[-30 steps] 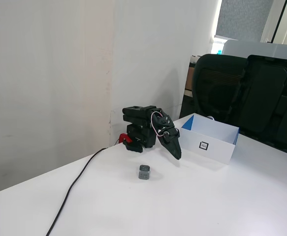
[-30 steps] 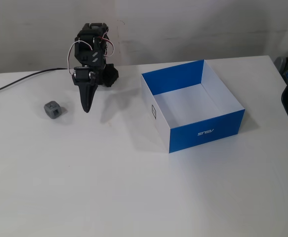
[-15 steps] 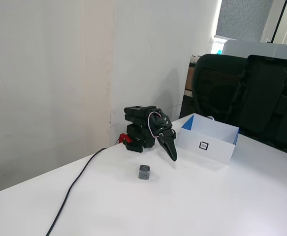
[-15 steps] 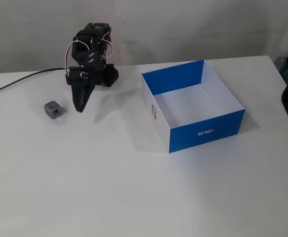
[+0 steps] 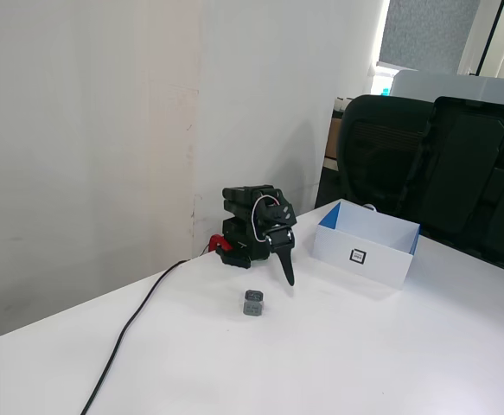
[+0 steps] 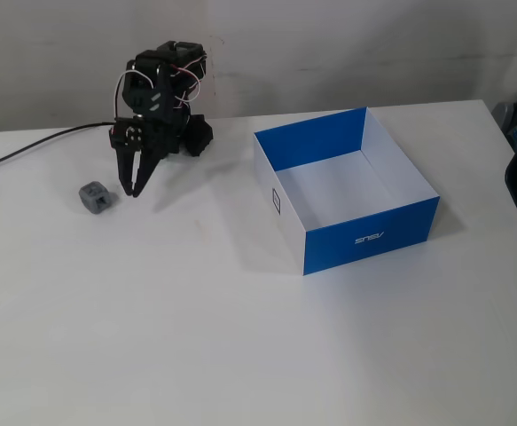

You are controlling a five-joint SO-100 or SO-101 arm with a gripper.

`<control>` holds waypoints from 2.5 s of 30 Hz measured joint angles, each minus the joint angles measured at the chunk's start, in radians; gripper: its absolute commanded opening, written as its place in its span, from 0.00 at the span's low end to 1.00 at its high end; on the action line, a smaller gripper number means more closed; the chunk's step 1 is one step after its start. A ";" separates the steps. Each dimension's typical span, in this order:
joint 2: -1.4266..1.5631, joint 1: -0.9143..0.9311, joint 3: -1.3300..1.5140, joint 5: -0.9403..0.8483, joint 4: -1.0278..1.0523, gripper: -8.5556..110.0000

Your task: Grasp the gray block and put it in the box.

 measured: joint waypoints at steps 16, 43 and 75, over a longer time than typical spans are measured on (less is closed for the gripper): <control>0.012 -0.002 -0.158 0.006 0.087 0.27; -0.580 -0.189 -0.508 0.278 0.077 0.35; -1.258 -0.129 -0.796 0.541 0.106 0.37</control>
